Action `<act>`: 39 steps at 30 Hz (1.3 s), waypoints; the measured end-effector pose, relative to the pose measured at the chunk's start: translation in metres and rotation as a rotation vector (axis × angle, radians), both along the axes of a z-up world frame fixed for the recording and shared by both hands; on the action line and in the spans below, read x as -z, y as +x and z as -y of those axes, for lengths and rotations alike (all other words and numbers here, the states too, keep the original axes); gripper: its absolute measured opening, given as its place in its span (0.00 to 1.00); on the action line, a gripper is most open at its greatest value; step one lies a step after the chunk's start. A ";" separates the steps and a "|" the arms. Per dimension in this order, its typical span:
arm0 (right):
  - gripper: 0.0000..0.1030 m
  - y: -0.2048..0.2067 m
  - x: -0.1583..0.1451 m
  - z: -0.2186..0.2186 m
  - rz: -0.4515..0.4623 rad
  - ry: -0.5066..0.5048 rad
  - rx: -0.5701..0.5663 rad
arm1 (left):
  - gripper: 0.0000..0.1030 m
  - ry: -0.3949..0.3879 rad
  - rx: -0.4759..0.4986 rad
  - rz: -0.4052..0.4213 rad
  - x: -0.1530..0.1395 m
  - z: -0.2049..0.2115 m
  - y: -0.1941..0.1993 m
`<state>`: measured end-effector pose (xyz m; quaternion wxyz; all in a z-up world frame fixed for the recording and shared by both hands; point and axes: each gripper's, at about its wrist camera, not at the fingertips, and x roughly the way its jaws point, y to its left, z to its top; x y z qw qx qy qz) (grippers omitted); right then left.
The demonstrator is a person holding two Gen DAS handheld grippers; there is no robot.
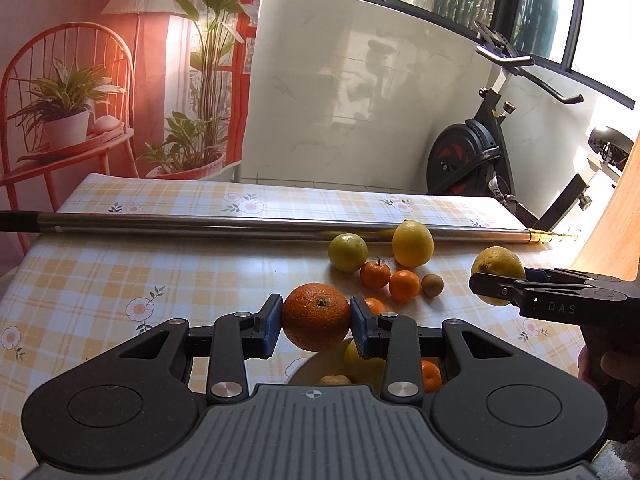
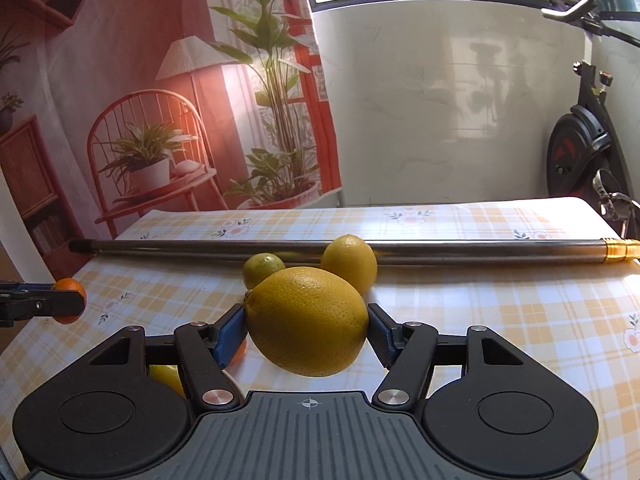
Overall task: Organize fruits
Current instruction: 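Carry the mandarin in the left gripper and the lemon in the right gripper over the white plate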
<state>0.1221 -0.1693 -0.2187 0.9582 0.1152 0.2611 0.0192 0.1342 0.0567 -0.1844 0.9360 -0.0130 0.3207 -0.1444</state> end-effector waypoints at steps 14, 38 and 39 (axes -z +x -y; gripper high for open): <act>0.58 -0.053 0.011 -0.064 -0.112 -0.021 -0.137 | 0.37 0.073 0.046 -0.042 0.027 0.002 -0.042; 0.58 -0.038 0.034 -0.081 -0.169 -0.082 -0.205 | 0.37 0.120 0.065 -0.113 0.064 0.006 -0.040; 0.58 -0.037 0.034 -0.080 -0.168 -0.080 -0.205 | 0.37 0.124 0.064 -0.114 0.064 0.006 -0.039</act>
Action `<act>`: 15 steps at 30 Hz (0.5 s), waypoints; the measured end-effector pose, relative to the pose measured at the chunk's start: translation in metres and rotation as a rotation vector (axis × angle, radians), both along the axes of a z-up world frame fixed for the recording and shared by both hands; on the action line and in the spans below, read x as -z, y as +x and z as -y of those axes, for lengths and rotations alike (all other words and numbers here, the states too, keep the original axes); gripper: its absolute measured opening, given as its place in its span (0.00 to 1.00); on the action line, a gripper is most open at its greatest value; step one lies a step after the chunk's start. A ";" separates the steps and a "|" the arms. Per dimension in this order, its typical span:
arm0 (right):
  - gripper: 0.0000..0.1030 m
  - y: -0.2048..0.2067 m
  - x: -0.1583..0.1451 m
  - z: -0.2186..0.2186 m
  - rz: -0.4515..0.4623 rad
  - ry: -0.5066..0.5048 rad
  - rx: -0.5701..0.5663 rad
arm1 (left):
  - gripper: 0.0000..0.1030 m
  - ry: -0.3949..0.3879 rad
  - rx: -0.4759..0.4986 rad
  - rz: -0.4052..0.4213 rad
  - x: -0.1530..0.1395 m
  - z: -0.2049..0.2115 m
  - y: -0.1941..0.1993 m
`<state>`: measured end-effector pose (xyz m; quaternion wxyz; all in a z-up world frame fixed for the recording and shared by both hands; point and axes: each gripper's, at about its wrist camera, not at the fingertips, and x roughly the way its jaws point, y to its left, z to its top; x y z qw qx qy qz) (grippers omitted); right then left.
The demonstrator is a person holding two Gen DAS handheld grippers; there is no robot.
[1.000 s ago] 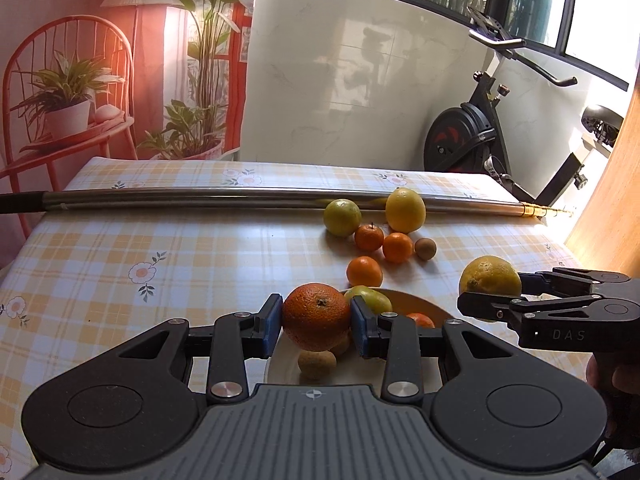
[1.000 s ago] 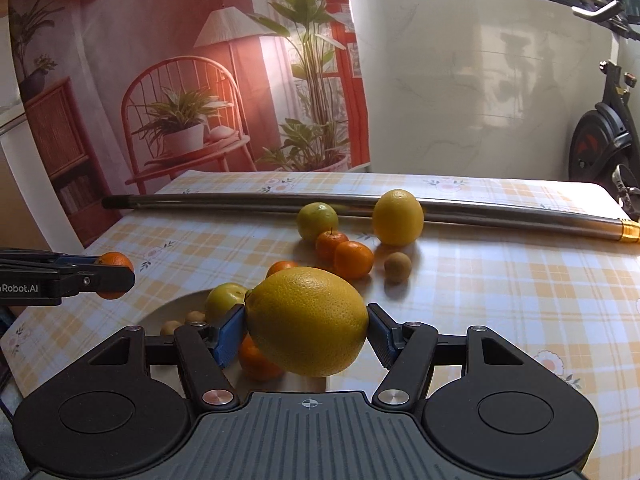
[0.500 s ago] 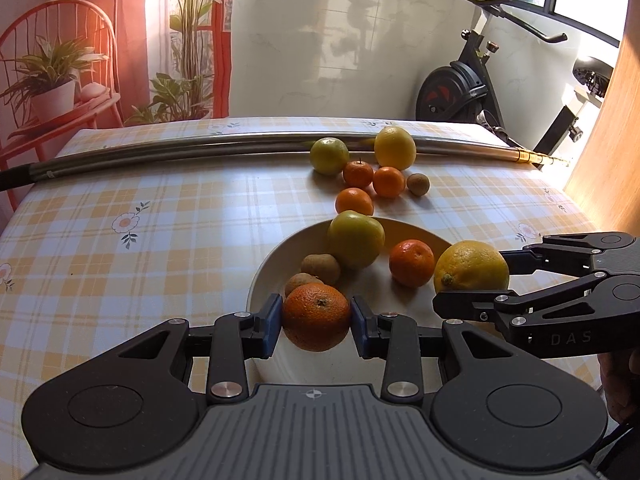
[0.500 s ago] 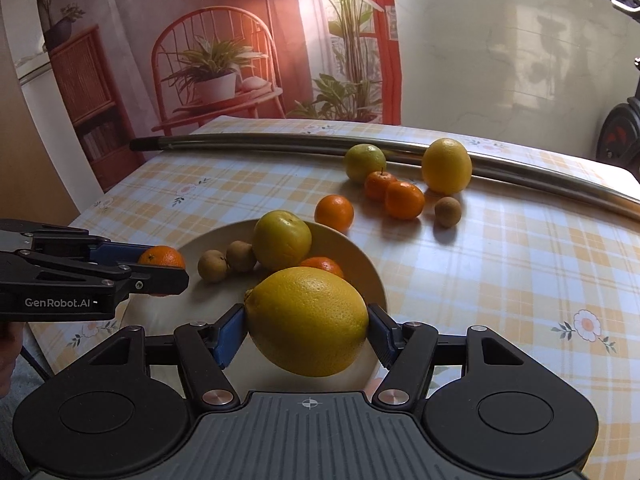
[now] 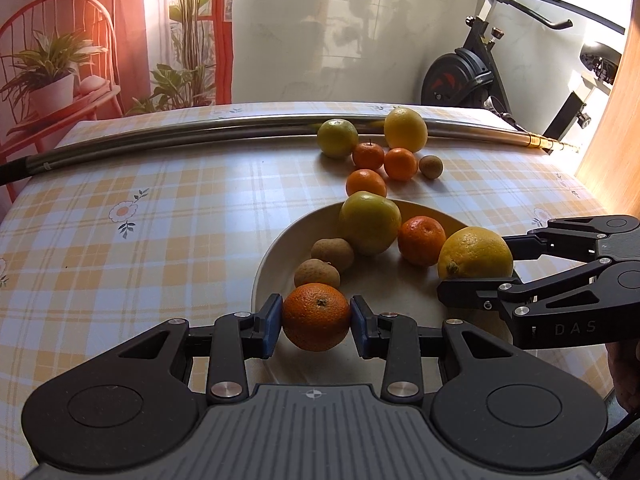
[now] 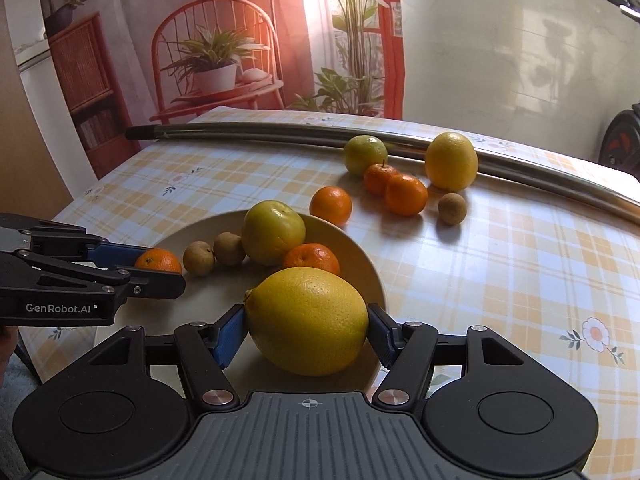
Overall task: Organize fruits
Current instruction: 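Carry the mandarin in the left gripper and the lemon in the right gripper over the white plate, then lower the lemon onto the plate and open the right gripper while the left releases the mandarin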
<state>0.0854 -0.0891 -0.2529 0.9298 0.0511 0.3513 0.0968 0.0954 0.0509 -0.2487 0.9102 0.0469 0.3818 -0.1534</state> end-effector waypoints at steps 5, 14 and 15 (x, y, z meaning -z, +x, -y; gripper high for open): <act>0.58 0.007 0.001 0.002 0.013 -0.001 -0.012 | 0.37 0.000 -0.008 0.000 0.001 -0.002 0.006; 0.59 0.013 0.001 0.001 0.027 -0.016 -0.019 | 0.37 0.015 -0.002 0.010 0.003 0.002 0.010; 0.59 0.013 0.001 0.001 0.027 -0.013 -0.018 | 0.37 0.019 -0.001 0.013 0.003 0.002 0.009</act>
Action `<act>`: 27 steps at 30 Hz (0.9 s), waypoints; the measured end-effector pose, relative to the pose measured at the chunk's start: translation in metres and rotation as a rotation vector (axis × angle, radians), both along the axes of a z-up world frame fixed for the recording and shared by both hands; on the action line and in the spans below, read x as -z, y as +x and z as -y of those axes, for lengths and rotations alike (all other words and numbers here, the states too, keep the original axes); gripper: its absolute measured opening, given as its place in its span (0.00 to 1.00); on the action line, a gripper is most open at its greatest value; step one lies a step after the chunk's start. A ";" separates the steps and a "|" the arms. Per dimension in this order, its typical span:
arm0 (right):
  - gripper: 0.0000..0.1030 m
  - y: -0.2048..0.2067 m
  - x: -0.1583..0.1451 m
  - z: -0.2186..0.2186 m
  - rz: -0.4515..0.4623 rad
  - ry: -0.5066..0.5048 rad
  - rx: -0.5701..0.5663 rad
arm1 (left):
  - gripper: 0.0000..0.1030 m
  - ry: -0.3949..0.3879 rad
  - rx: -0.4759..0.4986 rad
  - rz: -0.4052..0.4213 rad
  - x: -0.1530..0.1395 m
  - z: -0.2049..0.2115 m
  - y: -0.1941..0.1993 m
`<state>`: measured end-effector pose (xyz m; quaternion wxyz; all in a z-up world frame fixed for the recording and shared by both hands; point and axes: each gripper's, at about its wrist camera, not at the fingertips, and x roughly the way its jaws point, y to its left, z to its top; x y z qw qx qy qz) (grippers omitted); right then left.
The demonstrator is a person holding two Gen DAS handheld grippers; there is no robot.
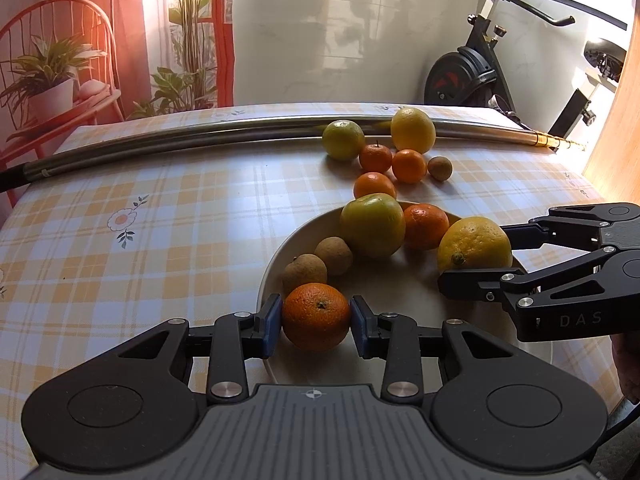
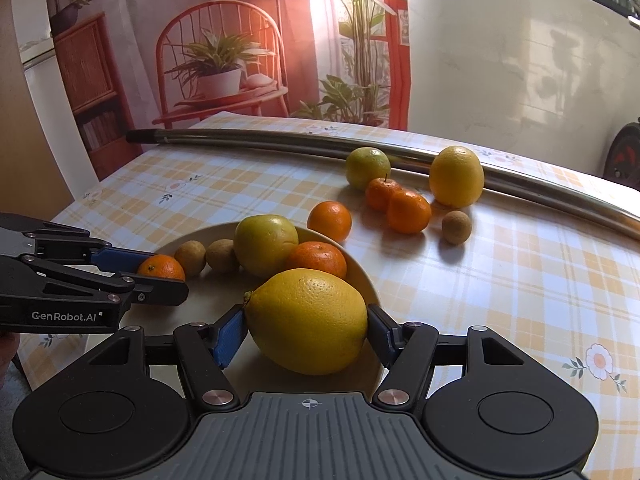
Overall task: Organize fruits
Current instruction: 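Lower the lemon onto the plate and open the right gripper while the left releases the mandarin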
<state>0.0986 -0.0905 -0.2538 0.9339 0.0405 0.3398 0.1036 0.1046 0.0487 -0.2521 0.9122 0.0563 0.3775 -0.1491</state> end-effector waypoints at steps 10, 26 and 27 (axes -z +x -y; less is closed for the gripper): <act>0.59 -0.004 0.001 0.002 0.003 0.013 0.009 | 0.38 -0.008 -0.011 0.010 0.001 0.001 -0.005; 0.66 -0.017 -0.007 0.005 0.053 0.015 0.027 | 0.41 -0.056 -0.071 0.042 0.000 -0.004 -0.011; 0.66 -0.018 -0.008 0.005 0.055 0.014 0.029 | 0.41 -0.058 -0.073 0.043 0.000 -0.004 -0.012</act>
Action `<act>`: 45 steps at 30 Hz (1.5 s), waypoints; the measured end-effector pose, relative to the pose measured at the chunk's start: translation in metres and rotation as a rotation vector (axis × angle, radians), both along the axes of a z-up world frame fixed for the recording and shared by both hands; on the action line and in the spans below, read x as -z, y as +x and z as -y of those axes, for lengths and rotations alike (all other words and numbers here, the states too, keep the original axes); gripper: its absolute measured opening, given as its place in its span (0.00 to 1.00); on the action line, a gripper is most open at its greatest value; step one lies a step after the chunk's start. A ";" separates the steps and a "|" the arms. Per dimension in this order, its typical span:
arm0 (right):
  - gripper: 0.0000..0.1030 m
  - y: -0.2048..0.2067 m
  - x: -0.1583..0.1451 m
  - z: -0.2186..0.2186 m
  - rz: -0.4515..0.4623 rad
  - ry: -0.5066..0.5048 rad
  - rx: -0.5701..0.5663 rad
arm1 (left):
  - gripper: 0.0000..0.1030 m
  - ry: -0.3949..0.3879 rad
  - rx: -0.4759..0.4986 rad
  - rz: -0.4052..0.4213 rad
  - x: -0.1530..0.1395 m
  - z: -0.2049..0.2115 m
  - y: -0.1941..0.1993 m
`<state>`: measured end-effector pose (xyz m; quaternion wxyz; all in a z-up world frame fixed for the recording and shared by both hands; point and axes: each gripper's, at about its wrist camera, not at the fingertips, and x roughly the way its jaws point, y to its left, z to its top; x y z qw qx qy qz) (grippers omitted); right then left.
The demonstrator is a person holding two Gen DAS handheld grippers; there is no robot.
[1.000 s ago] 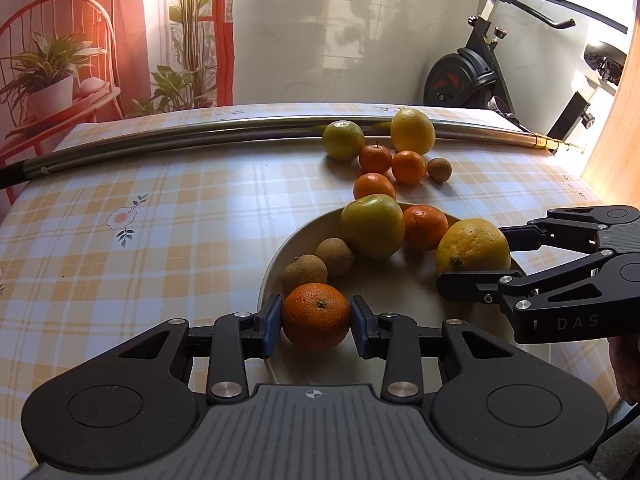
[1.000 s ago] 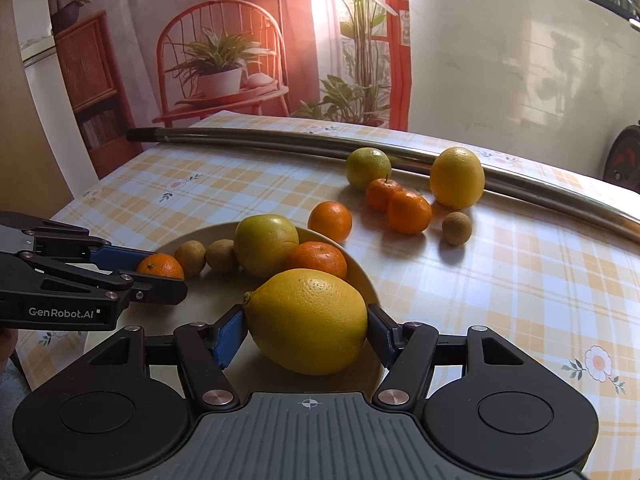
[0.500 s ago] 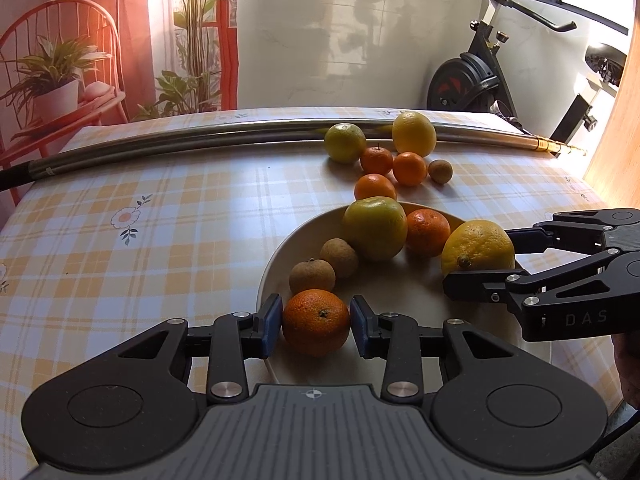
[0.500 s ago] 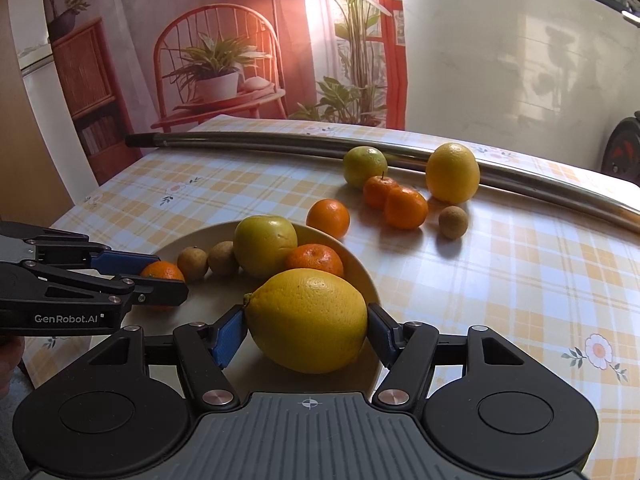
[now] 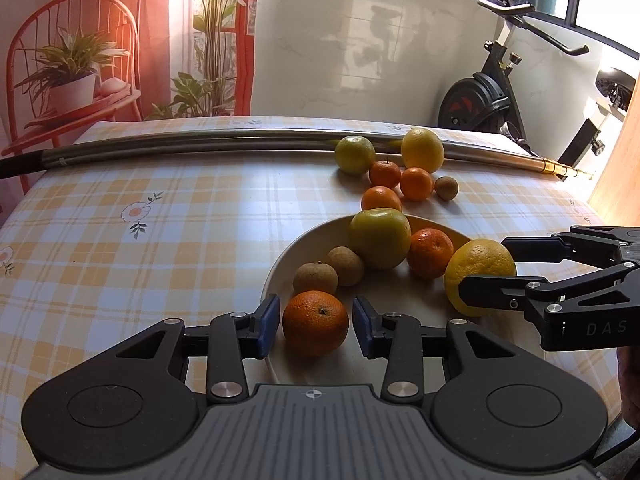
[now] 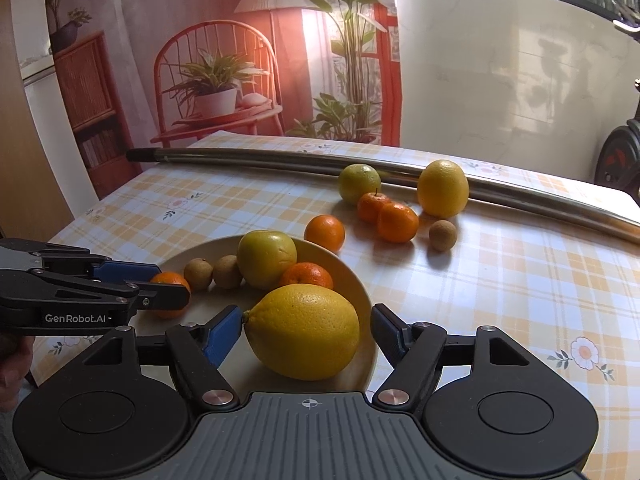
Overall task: Organize fruits
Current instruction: 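Lower the lemon onto the plate and open the right gripper while the left releases the mandarin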
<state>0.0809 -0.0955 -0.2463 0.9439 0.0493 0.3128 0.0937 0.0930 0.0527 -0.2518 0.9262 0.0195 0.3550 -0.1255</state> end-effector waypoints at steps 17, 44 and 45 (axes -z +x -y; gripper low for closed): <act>0.69 -0.003 -0.003 0.002 0.016 0.002 0.016 | 0.41 -0.014 -0.017 0.021 -0.003 -0.002 -0.003; 0.69 -0.004 -0.006 0.007 0.028 0.050 0.017 | 0.42 -0.020 -0.026 0.024 -0.008 -0.004 -0.001; 0.69 -0.004 -0.007 0.008 0.032 0.058 0.019 | 0.42 -0.020 -0.027 0.027 -0.009 -0.004 -0.001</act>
